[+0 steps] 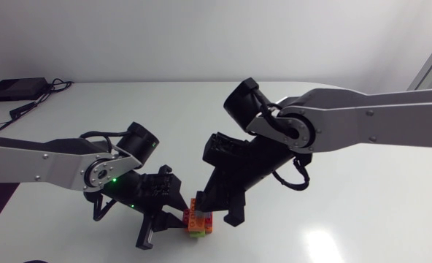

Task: Separate the duplo bricks

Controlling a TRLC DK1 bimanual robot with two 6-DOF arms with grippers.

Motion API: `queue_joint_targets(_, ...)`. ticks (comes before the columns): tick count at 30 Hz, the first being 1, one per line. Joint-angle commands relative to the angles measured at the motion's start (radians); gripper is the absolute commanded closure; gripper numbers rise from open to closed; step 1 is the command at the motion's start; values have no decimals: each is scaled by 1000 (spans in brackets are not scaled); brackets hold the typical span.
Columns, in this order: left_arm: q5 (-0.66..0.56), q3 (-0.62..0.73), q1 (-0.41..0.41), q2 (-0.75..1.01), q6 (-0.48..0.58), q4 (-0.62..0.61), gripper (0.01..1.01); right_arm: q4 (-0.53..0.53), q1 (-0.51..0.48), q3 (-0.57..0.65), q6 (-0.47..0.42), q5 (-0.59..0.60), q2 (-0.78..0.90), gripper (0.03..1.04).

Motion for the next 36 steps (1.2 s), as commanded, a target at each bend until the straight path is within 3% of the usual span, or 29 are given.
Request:
queue_joint_targets(1, -3, -21, 11, -26, 3, 5, 790, 3, -17, -25, 15, -2, -32, 838)
queue_joint_targets(13, -17, 51, 173, 5, 23, 10, 789, 48, -166, -165, -22, 43, -158, 834)
queue_joint_targets(25, -68, 155, 181, 147, -10, 40, 764, 69, -121, -224, 0, 60, -216, 834)
queue_joint_targets(33, -66, 207, 229, 218, -14, 43, 751, 69, -114, -260, 0, 66, -248, 833)
queue_joint_targets(36, -64, 210, 229, 224, -14, 43, 600, 69, -111, -266, 0, 66, -256, 833)
